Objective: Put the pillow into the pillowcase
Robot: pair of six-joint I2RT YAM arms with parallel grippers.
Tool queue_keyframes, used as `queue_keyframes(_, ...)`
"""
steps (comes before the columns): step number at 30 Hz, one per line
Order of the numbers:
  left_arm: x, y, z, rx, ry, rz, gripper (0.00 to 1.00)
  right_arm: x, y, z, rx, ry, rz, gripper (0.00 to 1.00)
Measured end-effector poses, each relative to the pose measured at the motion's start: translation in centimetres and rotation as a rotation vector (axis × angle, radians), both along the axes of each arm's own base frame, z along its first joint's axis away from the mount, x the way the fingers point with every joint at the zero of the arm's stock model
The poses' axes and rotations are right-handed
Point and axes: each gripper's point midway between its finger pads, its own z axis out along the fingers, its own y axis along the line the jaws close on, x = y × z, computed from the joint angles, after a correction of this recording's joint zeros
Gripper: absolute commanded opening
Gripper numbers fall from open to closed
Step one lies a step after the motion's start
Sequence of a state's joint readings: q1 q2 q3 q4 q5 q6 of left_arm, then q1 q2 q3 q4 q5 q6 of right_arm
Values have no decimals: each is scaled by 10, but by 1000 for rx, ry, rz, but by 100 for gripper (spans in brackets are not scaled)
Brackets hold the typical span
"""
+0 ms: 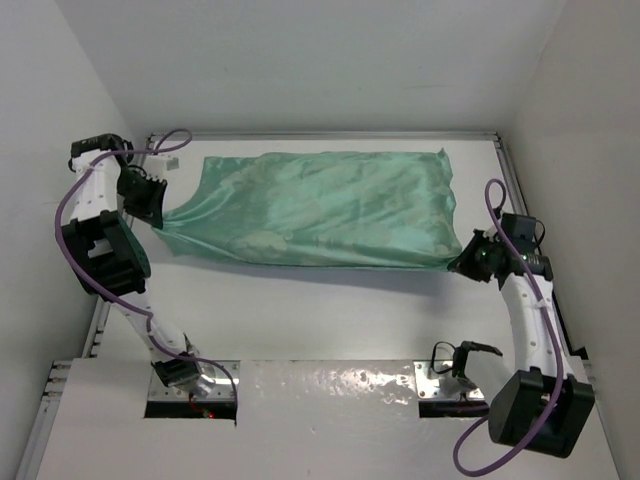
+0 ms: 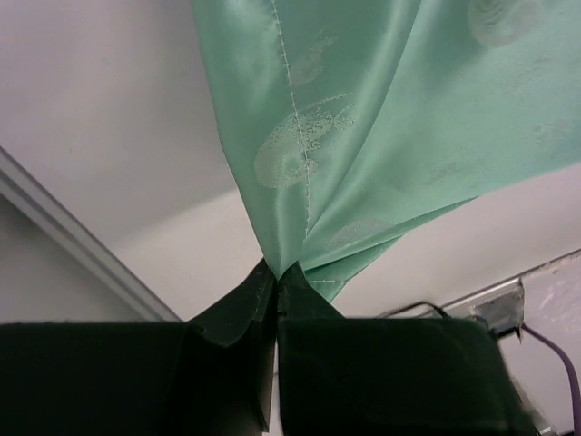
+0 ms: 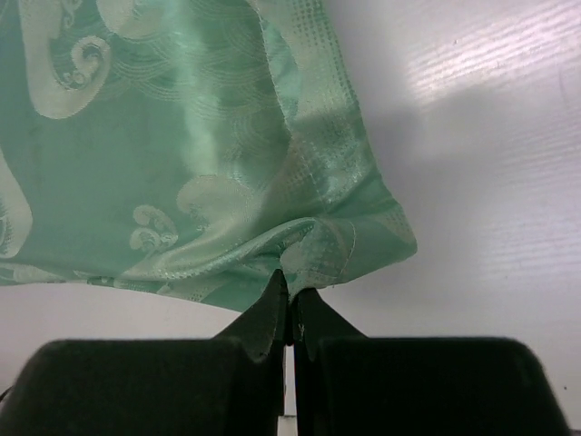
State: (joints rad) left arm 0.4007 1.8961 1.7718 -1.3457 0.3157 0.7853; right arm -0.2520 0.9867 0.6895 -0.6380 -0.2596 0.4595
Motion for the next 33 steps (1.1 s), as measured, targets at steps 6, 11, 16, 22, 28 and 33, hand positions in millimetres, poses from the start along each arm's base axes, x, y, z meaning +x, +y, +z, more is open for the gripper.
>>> queue_keyframes(6, 8, 15, 10, 83, 17, 4, 0, 2, 1, 19, 17, 39, 7, 0)
queue_keyframes(11, 17, 15, 21, 167, -34, -32, 30, 16, -10, 39, -36, -7, -9, 74)
queue_keyframes(16, -40, 22, -40, 169, 226, -65, 100, -17, -40, 8, -179, 174, -104, 99)
queue_keyframes(22, 28, 66, -58, 173, 150, 50, 90, 41, -56, 60, -236, 49, -119, 91)
queue_keyframes(28, 108, 4, -13, 115, -124, -57, 86, 129, -13, 72, -225, -65, 34, 79)
queue_keyframes(33, 185, -52, -58, -46, -212, -35, 94, 185, -16, 18, -204, 43, 32, 43)
